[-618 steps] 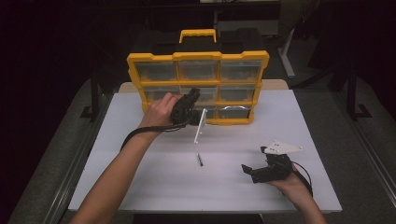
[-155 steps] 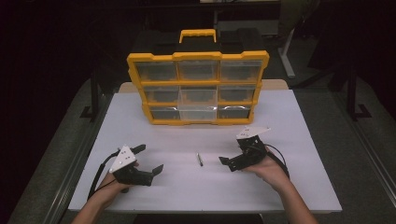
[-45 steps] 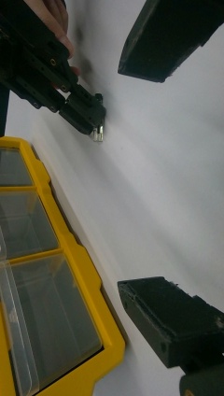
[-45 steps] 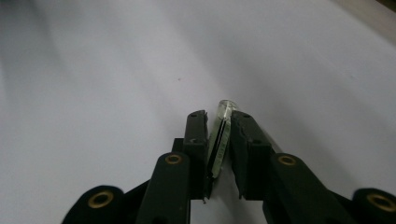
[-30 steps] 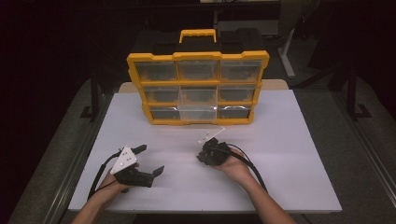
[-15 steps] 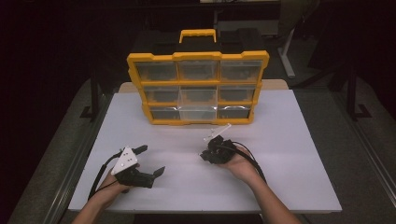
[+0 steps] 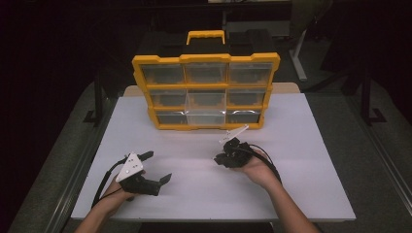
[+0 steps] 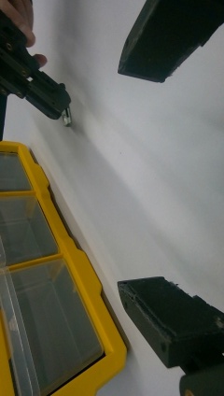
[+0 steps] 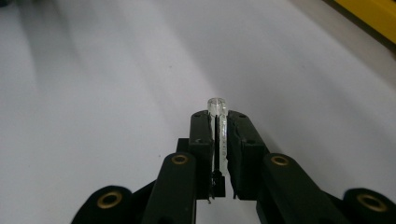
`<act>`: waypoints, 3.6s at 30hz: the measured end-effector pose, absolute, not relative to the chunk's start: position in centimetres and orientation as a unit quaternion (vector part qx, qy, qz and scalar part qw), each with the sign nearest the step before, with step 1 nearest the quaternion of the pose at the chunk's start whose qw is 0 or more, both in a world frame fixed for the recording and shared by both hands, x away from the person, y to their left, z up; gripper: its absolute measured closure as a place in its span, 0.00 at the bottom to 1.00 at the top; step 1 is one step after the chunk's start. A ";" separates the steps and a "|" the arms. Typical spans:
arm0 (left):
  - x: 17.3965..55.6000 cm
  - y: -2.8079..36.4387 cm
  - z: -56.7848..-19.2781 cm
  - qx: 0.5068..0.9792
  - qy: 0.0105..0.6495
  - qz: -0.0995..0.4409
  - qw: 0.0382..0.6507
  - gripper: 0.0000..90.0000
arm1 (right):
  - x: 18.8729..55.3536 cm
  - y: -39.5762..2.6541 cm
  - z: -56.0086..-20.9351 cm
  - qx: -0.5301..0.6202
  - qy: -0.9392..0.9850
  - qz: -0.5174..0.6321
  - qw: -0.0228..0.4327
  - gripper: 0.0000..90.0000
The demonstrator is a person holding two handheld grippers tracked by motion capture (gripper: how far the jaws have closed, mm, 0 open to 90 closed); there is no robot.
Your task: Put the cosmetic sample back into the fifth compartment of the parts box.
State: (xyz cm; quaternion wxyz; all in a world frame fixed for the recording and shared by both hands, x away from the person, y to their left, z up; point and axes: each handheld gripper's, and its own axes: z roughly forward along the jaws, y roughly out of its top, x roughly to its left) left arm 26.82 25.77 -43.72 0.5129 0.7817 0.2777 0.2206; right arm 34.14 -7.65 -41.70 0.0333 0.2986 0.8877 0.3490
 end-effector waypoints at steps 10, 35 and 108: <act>26.8 25.7 -43.6 0.781 0.277 0.220 0.515 0.00 | 34.3 -9.0 -40.6 0.307 0.881 0.357 0.038 0.88; 26.8 25.7 -43.6 0.780 0.279 0.222 0.513 0.00 | 35.0 -11.8 -38.4 0.317 0.880 0.352 0.042 0.88; 26.7 25.6 -43.6 0.779 0.280 0.223 0.515 0.00 | 39.4 -12.6 -24.5 0.289 0.883 0.359 0.091 0.88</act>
